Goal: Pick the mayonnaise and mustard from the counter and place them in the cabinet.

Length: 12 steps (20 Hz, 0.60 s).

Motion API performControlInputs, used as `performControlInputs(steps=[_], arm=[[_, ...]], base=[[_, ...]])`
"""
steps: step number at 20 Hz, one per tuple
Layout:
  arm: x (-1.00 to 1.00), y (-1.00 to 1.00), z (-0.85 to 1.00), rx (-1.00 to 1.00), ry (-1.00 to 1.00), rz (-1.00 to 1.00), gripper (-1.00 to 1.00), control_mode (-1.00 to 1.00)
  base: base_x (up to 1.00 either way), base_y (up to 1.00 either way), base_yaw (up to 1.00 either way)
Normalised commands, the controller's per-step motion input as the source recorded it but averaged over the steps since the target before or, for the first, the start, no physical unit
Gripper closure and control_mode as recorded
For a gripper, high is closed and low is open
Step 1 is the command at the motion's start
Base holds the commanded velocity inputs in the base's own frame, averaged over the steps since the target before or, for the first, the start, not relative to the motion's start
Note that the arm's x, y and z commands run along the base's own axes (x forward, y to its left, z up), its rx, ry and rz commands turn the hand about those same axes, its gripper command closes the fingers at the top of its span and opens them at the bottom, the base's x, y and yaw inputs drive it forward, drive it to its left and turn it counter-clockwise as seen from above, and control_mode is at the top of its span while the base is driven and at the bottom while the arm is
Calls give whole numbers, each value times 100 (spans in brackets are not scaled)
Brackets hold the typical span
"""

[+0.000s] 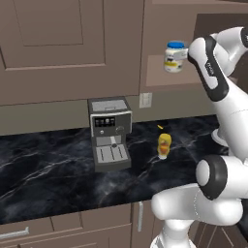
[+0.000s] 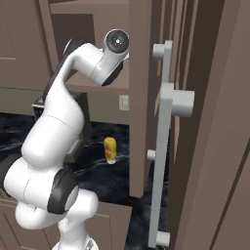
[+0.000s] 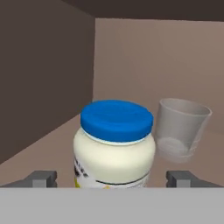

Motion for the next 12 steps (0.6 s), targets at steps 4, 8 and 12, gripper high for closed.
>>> performControlInputs(steps=[4, 8, 12], arm=[[-48, 0, 0, 2, -3, 5, -100, -100], [-78, 0, 0, 2, -8, 5, -100, -100], [-76, 0, -2, 0, -7, 5, -100, -100]], base=[[0, 0, 0], [0, 0, 0], [0, 0, 0]])
